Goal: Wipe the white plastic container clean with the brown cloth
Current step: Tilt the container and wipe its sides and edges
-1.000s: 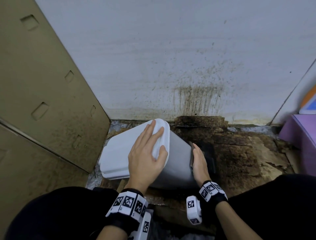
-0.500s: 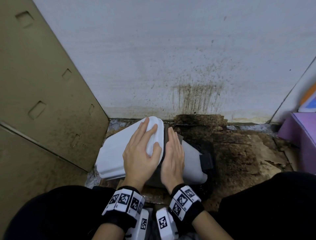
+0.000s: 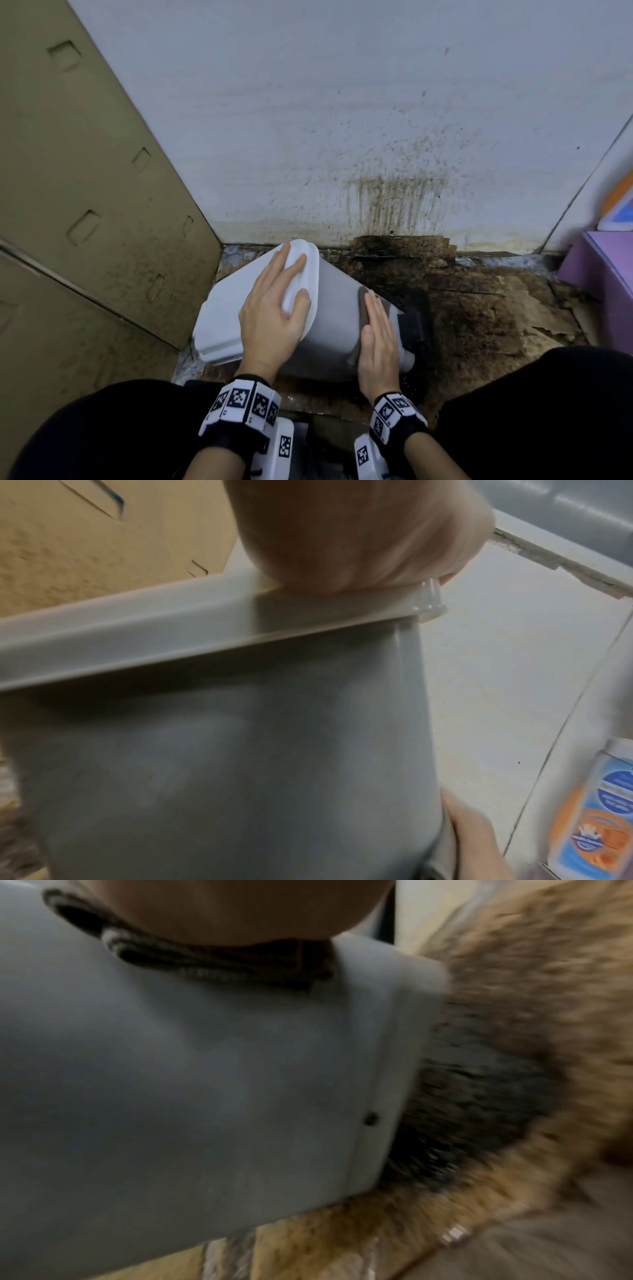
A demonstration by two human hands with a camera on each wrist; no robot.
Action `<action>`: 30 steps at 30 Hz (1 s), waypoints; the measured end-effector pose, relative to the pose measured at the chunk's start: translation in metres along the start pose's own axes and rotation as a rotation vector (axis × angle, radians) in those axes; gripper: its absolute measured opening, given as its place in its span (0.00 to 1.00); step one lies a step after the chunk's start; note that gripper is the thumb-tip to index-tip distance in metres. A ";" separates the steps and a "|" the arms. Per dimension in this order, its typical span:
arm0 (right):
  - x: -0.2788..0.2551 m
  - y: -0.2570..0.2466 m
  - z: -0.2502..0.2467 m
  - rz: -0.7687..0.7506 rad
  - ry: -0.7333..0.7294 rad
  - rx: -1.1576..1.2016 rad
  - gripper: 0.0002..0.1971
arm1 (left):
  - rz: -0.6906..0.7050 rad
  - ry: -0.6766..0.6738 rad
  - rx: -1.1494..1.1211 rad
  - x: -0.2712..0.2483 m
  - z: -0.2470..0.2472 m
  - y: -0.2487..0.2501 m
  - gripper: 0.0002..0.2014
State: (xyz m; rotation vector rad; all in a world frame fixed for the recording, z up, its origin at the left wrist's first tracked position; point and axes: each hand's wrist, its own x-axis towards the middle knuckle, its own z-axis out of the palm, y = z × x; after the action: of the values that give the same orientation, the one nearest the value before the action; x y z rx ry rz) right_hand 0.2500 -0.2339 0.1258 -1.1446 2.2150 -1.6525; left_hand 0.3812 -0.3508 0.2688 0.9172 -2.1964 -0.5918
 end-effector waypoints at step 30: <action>0.017 -0.108 0.022 0.051 -0.145 0.137 0.29 | -0.013 -0.001 0.023 -0.002 0.003 0.007 0.27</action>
State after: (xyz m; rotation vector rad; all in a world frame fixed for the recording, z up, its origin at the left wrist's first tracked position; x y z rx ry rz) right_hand 0.3014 -0.2721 0.2166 -1.1249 1.9938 -1.6180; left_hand 0.3771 -0.3443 0.2701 0.9440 -2.2043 -0.5744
